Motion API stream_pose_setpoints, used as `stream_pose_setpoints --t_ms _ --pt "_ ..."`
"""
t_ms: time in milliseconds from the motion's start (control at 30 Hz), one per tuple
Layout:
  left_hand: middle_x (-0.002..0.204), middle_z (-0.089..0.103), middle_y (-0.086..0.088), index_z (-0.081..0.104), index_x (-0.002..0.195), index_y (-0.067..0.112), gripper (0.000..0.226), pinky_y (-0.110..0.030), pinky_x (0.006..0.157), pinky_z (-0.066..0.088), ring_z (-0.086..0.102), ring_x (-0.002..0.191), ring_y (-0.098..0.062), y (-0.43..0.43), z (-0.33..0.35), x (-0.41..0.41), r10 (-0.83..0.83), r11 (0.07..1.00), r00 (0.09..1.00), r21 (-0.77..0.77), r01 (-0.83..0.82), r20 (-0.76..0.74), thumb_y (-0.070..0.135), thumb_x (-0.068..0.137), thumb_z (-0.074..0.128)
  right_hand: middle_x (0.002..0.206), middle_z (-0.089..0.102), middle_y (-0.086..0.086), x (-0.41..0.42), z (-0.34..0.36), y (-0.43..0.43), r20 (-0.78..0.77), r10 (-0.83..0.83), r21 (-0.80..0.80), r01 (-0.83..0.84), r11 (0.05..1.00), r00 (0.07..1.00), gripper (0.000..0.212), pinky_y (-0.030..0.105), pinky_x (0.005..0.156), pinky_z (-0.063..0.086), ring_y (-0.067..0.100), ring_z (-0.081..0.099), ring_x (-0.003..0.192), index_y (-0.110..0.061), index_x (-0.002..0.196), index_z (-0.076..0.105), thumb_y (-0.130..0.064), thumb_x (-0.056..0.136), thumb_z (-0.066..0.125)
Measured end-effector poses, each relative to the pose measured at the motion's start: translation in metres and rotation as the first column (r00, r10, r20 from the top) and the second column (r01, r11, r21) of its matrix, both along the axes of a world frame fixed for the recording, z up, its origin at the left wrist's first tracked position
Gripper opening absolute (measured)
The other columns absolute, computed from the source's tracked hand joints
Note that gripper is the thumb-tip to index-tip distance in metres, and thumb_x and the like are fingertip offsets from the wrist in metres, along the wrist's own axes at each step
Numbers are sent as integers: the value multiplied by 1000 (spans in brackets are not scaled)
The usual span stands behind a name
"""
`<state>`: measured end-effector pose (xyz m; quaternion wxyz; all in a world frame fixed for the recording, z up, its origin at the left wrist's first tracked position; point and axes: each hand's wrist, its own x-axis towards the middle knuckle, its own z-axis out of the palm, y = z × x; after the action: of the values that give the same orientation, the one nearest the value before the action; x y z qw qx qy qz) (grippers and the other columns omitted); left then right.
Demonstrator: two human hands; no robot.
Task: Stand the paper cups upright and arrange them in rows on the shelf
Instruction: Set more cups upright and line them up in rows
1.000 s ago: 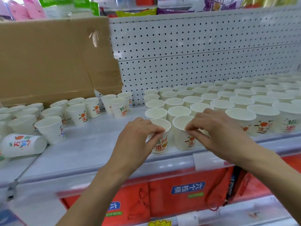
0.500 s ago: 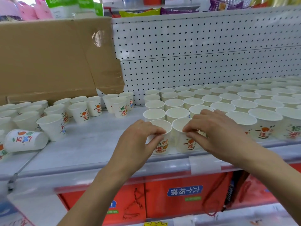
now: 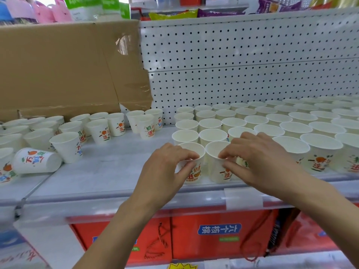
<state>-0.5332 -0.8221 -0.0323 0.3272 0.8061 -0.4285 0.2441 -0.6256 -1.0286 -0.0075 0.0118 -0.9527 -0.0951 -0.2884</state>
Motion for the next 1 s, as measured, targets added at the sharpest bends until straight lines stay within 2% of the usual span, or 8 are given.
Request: stream_pose_setpoints --t_ms 200,300,533,600,667,733,833,1000 --pt "113 63 14 65 117 28 35 -27 91 46 50 109 -6 5 1 -3 17 1000 999 -22 -17 37 44 86 59 95 62 -14 0 12 1 48 45 26 -46 999 998 36 33 67 42 14 58 84 -32 98 69 -53 85 43" --pt "121 58 17 61 124 31 39 -18 98 37 46 118 -1 19 10 2 13 998 1000 -56 -13 4 45 88 57 98 61 -17 14 29 3 52 107 92 -111 990 993 33 34 71 43 4 51 83 -34 98 69 -55 84 47" --pt "105 58 22 67 117 26 26 -6 90 32 47 103 5 75 50 96 115 992 986 74 -107 -122 29 91 64 95 60 -20 102 80 32 -138 119 102 -106 989 983 23 30 80 45 1 54 89 -38 101 67 -48 85 55" --pt "103 56 24 64 122 26 29 -15 89 35 47 99 2 73 59 133 176 977 969 149 -151 -172 29 93 61 94 59 -20 141 89 43 -200 71 39 -65 997 977 16 30 80 46 3 54 91 -35 102 67 -41 90 58" --pt "120 60 17 57 129 26 36 -23 94 38 50 109 -7 61 60 169 209 945 966 286 -160 -150 33 94 58 94 56 -20 182 92 55 -241 11 -50 -23 998 971 15 29 78 44 6 54 95 -33 105 66 -37 92 58" --pt "131 58 6 52 134 25 43 -31 100 37 50 120 -18 48 53 199 233 856 971 485 -178 -54 37 93 57 99 56 -16 219 91 65 -286 -44 -129 6 992 957 18 28 78 43 9 55 101 -32 110 65 -34 93 57" --pt "125 62 -3 51 128 27 35 -34 94 34 49 115 -29 46 41 228 239 733 969 643 -220 59 25 93 52 115 59 -9 263 85 70 -341 -125 -226 48 973 932 25 30 87 44 13 53 111 -30 119 62 -31 94 57" --pt "114 66 5 61 112 27 20 -35 87 48 57 104 -17 96 54 213 -58 714 981 679 169 -184 27 93 59 127 55 -7 297 76 65 -394 -187 -245 93 965 900 33 31 93 43 14 50 115 -35 124 57 -28 92 60"
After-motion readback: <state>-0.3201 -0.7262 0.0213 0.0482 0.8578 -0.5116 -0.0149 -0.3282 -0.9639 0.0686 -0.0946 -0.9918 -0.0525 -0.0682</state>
